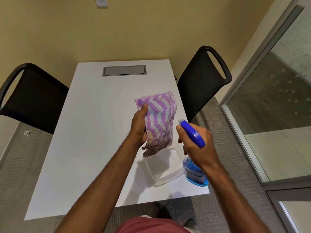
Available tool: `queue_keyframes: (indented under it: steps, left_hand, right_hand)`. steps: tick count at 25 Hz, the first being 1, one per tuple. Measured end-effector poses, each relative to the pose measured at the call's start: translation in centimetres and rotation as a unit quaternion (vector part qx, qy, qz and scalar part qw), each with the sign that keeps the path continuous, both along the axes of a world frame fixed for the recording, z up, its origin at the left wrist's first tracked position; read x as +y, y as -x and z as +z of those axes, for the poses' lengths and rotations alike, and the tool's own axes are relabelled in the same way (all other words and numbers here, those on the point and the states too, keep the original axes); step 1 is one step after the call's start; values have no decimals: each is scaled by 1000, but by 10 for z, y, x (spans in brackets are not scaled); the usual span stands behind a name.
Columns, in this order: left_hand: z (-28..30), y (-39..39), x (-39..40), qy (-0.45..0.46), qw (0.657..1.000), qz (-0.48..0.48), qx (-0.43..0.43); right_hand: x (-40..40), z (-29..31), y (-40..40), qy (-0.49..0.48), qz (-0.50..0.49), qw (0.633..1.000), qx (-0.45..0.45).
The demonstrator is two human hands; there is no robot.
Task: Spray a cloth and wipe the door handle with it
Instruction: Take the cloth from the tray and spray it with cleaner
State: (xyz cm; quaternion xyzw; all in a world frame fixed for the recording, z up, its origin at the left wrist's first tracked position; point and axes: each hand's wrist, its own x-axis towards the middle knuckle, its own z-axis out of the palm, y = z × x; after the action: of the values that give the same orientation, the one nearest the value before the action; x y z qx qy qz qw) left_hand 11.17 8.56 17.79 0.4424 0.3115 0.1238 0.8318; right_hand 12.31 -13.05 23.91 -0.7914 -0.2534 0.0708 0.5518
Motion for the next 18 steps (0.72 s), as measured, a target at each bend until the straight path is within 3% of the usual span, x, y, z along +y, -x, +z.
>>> queue_keyframes:
  steps: [4,10,18]
  left_hand:
    - [-1,2,-3,-6,1000,-9,-1]
    - [0,4,2,-42,999,16,17]
    - [-4,11,7,-44,997,43,39]
  right_hand:
    - [2,-4,-5,21,12,1000,0]
    - [4,-19,-18,-49,-37,998,26]
    - [18,-84,-47,-85,-78,991,65]
